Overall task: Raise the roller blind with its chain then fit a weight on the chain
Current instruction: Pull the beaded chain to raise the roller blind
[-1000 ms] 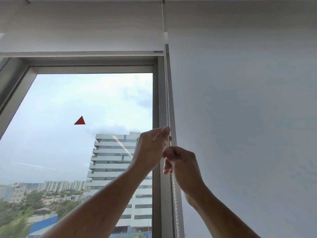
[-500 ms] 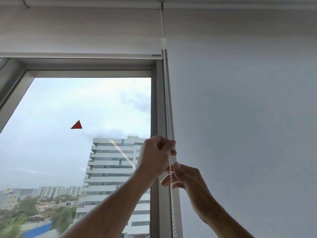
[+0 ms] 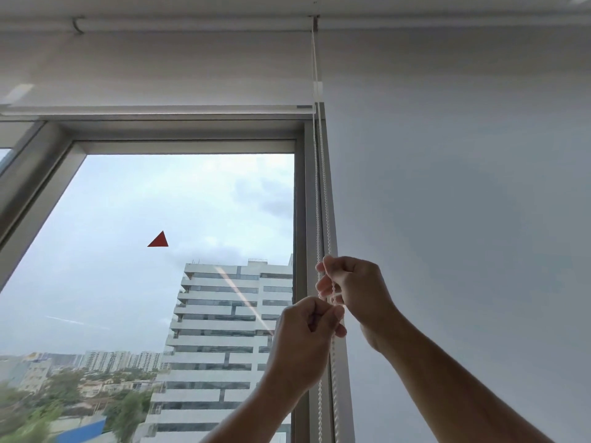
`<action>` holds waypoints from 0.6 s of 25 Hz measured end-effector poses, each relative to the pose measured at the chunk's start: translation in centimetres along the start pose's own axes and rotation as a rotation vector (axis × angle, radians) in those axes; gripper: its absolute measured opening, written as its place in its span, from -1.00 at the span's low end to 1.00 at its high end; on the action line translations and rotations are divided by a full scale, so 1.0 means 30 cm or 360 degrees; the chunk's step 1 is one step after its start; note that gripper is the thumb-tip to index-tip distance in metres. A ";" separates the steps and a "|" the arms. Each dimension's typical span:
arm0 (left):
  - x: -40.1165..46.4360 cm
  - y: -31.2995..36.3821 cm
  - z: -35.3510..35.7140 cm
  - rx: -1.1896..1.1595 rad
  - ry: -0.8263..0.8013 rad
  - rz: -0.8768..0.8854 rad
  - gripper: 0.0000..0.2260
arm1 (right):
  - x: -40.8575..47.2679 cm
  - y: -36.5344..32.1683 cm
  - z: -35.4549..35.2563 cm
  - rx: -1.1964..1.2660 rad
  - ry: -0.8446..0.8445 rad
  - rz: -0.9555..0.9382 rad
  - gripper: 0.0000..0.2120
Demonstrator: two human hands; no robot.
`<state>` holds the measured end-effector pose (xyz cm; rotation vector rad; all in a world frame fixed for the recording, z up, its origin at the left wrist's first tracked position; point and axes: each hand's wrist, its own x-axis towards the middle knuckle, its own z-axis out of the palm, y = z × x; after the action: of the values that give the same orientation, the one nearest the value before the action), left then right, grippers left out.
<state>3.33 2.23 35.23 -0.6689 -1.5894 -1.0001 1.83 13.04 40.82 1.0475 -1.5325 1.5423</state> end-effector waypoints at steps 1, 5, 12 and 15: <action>-0.009 -0.002 -0.001 -0.0028 0.0000 -0.0013 -0.78 | 0.001 0.003 0.006 0.0018 -0.0015 -0.0003 -0.72; -0.055 -0.032 -0.011 -0.0064 -0.0036 -0.0038 -0.80 | -0.038 0.041 0.022 -0.0010 0.0003 -0.0072 -0.65; -0.127 -0.075 -0.019 -0.0065 -0.0173 -0.0096 -0.81 | -0.107 0.101 0.020 -0.0031 -0.0082 -0.0084 -0.64; -0.134 -0.076 -0.025 -0.0038 -0.0192 -0.0076 -0.81 | -0.116 0.109 0.019 -0.0052 -0.0052 -0.0078 -0.66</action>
<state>2.82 0.79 30.81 -0.7222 -1.7077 -1.0315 0.35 12.52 36.26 1.0885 -1.5378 1.4689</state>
